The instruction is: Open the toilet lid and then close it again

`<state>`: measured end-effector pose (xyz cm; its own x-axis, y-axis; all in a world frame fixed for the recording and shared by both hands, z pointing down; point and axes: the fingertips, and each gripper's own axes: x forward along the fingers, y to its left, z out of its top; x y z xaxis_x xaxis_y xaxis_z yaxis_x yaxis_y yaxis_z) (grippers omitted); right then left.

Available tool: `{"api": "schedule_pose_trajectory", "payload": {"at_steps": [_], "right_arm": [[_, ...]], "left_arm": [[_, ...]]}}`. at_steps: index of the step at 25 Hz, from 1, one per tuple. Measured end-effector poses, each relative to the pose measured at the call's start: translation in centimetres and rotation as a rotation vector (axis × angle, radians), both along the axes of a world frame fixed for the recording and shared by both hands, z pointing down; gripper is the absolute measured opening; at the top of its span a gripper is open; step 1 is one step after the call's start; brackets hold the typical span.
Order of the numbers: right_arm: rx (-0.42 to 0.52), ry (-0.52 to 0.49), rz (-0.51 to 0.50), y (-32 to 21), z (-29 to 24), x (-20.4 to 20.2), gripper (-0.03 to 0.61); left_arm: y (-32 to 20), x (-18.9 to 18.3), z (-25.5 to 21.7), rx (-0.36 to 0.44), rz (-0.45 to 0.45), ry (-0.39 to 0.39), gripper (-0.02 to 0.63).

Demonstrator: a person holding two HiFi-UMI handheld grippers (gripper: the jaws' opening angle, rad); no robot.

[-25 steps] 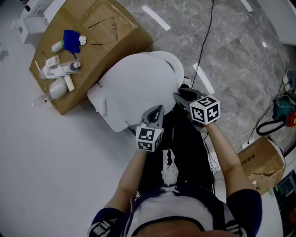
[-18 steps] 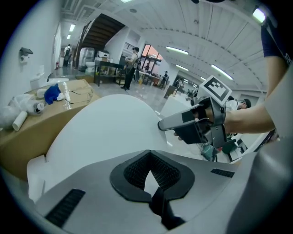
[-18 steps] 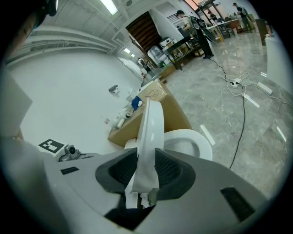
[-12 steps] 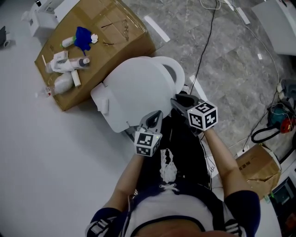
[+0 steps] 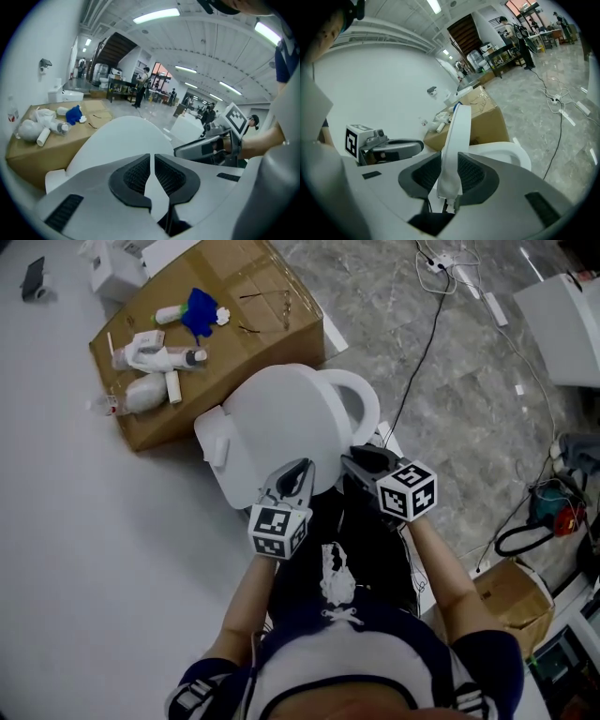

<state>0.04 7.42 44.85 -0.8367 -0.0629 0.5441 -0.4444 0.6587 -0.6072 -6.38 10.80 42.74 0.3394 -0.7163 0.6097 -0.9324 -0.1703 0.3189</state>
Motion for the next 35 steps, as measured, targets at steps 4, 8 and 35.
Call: {"api": "schedule_pose_trajectory", "payload": {"at_steps": [4, 8, 35], "right_arm": [[0.016, -0.008, -0.032, 0.8, -1.3, -1.2, 0.103], [0.054, -0.008, -0.089, 2.1, -2.9, -2.8, 0.095], [0.165, -0.206, -0.25, 9.1, -9.3, -12.1, 0.012]], "left_arm": [[-1.7, -1.0, -2.2, -0.007, -0.005, 0.038, 0.096], [-2.8, -1.6, -3.0, -0.09, 0.034, -0.036, 0.191], [2.9, -10.3, -8.0, -0.089, -0.238, -0.155, 0.209]]}}
